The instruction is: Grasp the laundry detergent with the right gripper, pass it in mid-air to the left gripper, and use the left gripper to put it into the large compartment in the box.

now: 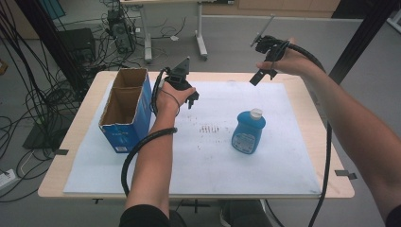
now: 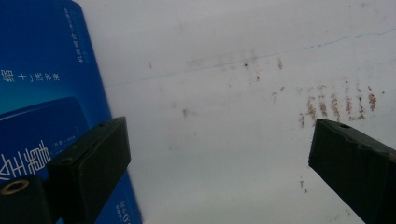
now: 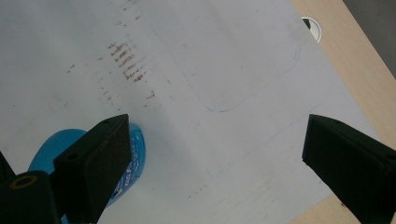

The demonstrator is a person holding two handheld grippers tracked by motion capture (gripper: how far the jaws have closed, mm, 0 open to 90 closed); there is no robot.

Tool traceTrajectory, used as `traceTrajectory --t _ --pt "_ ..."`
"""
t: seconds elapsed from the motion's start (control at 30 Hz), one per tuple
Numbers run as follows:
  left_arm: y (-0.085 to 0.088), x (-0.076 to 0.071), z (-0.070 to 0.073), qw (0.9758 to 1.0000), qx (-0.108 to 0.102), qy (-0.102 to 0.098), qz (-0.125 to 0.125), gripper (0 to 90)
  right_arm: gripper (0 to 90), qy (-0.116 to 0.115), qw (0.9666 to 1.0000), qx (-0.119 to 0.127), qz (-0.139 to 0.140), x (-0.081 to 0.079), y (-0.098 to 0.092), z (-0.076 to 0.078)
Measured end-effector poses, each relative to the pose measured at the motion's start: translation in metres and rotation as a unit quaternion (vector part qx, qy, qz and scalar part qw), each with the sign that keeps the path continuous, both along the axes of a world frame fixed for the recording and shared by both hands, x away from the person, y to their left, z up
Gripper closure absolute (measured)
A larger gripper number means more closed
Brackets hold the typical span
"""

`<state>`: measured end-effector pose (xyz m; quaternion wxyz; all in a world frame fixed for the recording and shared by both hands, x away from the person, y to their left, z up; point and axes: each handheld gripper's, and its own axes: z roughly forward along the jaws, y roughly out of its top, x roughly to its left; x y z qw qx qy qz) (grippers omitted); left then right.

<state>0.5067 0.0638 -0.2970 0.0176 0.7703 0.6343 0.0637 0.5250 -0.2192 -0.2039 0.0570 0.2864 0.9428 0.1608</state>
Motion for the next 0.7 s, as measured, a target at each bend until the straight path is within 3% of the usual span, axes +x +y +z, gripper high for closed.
traceTrajectory --t 0.3,0.7 --pt "-0.001 -0.001 0.003 1.0 0.002 0.003 -0.004 5.8 8.3 0.0 1.0 0.0 -0.004 -0.004 -0.011 0.004" --pt "0.0 -0.008 0.012 1.0 0.005 -0.001 -0.003 5.6 8.1 -0.003 0.9999 0.006 -0.013 -0.023 -0.04 0.012"
